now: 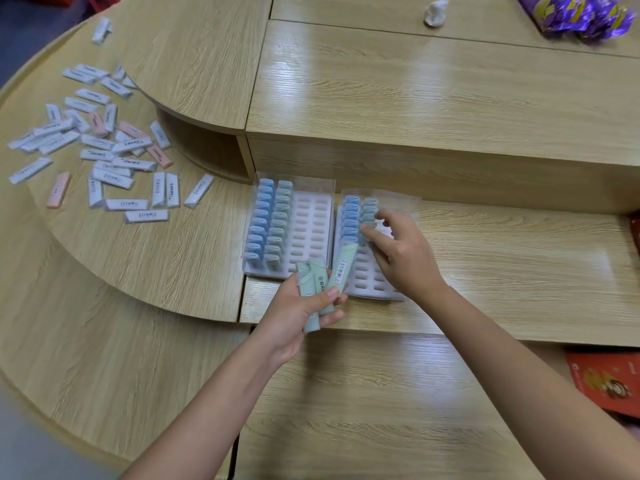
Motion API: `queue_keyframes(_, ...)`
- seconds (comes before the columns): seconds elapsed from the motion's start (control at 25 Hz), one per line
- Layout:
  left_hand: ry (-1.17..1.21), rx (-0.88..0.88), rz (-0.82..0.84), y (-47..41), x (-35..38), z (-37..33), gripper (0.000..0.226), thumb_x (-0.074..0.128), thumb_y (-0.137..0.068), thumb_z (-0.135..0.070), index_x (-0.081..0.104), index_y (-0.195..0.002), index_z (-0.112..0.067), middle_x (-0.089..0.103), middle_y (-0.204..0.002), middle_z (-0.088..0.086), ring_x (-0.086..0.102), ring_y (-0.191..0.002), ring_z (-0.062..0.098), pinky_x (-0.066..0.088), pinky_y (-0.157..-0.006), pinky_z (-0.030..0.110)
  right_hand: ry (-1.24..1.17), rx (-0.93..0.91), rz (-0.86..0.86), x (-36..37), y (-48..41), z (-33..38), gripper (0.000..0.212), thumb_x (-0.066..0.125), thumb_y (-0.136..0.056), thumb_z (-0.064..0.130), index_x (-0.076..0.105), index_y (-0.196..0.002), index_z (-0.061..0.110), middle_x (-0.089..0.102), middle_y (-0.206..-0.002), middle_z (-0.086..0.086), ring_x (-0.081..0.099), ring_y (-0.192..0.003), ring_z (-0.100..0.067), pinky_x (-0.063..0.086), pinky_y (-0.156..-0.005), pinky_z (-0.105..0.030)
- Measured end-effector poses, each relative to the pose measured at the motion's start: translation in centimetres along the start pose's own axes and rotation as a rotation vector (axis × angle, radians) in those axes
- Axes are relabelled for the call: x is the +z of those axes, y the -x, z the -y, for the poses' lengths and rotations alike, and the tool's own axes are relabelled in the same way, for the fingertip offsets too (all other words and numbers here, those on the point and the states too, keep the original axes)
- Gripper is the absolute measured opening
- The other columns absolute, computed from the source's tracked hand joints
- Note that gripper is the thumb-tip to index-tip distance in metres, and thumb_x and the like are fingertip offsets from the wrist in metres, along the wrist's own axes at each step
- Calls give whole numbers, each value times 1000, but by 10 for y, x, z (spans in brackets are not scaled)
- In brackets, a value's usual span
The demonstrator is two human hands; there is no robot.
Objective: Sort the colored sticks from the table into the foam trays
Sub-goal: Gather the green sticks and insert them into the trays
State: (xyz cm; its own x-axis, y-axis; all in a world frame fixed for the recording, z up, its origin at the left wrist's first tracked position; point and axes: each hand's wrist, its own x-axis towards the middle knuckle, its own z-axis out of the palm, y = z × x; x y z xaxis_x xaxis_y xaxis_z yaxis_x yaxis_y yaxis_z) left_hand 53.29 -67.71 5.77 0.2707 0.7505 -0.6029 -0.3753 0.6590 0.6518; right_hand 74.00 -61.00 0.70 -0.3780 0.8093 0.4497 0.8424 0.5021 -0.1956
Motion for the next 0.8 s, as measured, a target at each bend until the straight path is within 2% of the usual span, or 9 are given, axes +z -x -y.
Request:
queue_keyframes(0.08, -15, 1, 10, -1, 3, 1, 26, 62, -83, 2, 59, -105, -10, 70, -94, 7, 68, -81, 16, 58, -61, 25, -44, 54, 42, -15, -3, 7, 22, 58, -88, 10, 65, -109, 7, 59, -109, -16, 55, -91, -26, 50, -64, -35)
queue_keyframes(0.16, -28, 1, 22, -1, 6, 2, 27, 62, -83, 2, 59, -107, -10, 69, -97, 8, 67, -82, 16, 57, -61, 26, -343, 368, 123, -33, -6, 22, 23, 58, -92, 18, 60, -115, 14, 61, -103, -3, 57, -83, -14, 49, -69, -29)
queue_keyframes(0.24, -45, -4, 37, -1, 9, 4, 27, 62, -83, 2, 59, -106, -10, 68, -97, 9, 67, -81, 16, 57, -61, 26, -793, 729, 238, -49, -10, 36, 19, 58, -93, 25, 56, -111, 18, 65, -87, 1, 61, -71, -11, 51, -67, -29)
queue_keyframes(0.28, -54, -9, 42, -2, 11, 5, 28, 62, -83, 2, 59, -107, -10, 69, -96, 8, 67, -81, 16, 57, -61, 26, -906, 803, 276, -53, -11, 40, 17, 59, -91, 24, 57, -106, 16, 65, -79, 0, 62, -67, -12, 51, -64, -29)
queue_keyframes(0.44, -86, -51, 80, -1, 17, 6, 30, 65, -81, -3, 60, -111, -10, 69, -95, 7, 68, -82, 16, 58, -63, 28, -1002, 827, 347, -61, -9, 42, 13, 68, -85, 11, 62, -95, 6, 62, -73, -11, 59, -59, -14, 50, -58, -26)
queue_keyframes(0.56, -85, -93, 108, 2, 16, 6, 32, 65, -81, -5, 59, -112, -7, 69, -95, 10, 67, -84, 18, 59, -68, 32, -1048, 882, 248, -68, -11, 32, 7, 66, -85, 6, 62, -91, 7, 62, -71, -10, 59, -59, -13, 51, -58, -25)
queue_keyframes(0.68, 2, -113, 130, 6, 10, 4, 28, 52, -89, 4, 55, -116, -3, 69, -99, 14, 68, -90, 25, 59, -76, 40, -969, 932, 90, -67, -17, 13, 11, 63, -87, 4, 59, -85, 14, 61, -75, -5, 59, -64, -11, 52, -58, -26)
queue_keyframes(0.8, 56, -128, 185, 10, 8, 3, 32, 47, -90, 8, 52, -121, 0, 68, -107, 18, 66, -98, 29, 56, -83, 46, -794, 841, 80, -55, -21, 6, 17, 62, -88, 6, 56, -82, 21, 56, -80, -4, 55, -73, -14, 53, -60, -27)
